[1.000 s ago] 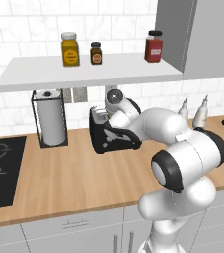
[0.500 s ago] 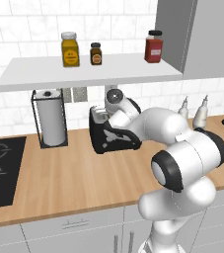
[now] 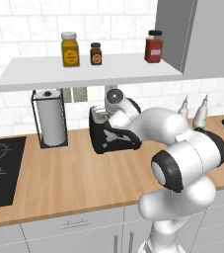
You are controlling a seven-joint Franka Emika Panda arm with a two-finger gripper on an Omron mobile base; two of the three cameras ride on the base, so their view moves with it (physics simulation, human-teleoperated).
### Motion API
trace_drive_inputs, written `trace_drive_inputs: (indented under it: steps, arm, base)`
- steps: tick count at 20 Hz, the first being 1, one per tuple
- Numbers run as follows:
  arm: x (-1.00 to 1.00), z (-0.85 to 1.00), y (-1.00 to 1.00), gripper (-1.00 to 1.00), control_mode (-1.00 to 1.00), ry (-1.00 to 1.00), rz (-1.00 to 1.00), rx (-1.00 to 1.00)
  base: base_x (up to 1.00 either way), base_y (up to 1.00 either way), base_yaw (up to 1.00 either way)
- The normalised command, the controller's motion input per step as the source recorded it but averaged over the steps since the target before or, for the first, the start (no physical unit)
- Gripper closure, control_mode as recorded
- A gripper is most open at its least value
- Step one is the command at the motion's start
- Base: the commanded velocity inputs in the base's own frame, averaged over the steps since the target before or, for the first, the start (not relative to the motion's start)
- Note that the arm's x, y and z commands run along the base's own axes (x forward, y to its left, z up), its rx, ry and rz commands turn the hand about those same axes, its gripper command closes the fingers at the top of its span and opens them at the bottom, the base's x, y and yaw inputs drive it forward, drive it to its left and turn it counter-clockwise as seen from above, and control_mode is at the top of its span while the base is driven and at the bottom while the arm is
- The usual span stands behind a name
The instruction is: Start the toaster. Once the lever pops up, take the bread to the plate on the dining counter.
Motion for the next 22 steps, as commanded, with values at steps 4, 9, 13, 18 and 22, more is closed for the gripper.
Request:
trace_drive_inputs:
  steps: [4,9,13,18,22]
  arm:
    - [0.0,0.0,0.0,-1.0,-1.0,0.0,0.0,0.0]
    - [0.0,0.0,0.0,-1.0,-1.0,0.0,0.0,0.0]
    - [0.0,0.0,0.0,-1.0,-1.0,0.0,0.0,0.0]
    - [0.0,0.0,0.0,-1.0,-1.0,0.0,0.0,0.0]
    - [0.0,0.0,0.0,-1.0,-1.0,0.0,0.0,0.0]
  base:
    - [0.0,0.0,0.0]
    - [0.0,0.0,0.0]
    - [0.0,0.0,0.0]
    - [0.0,0.0,0.0]
    - [0.0,0.0,0.0]
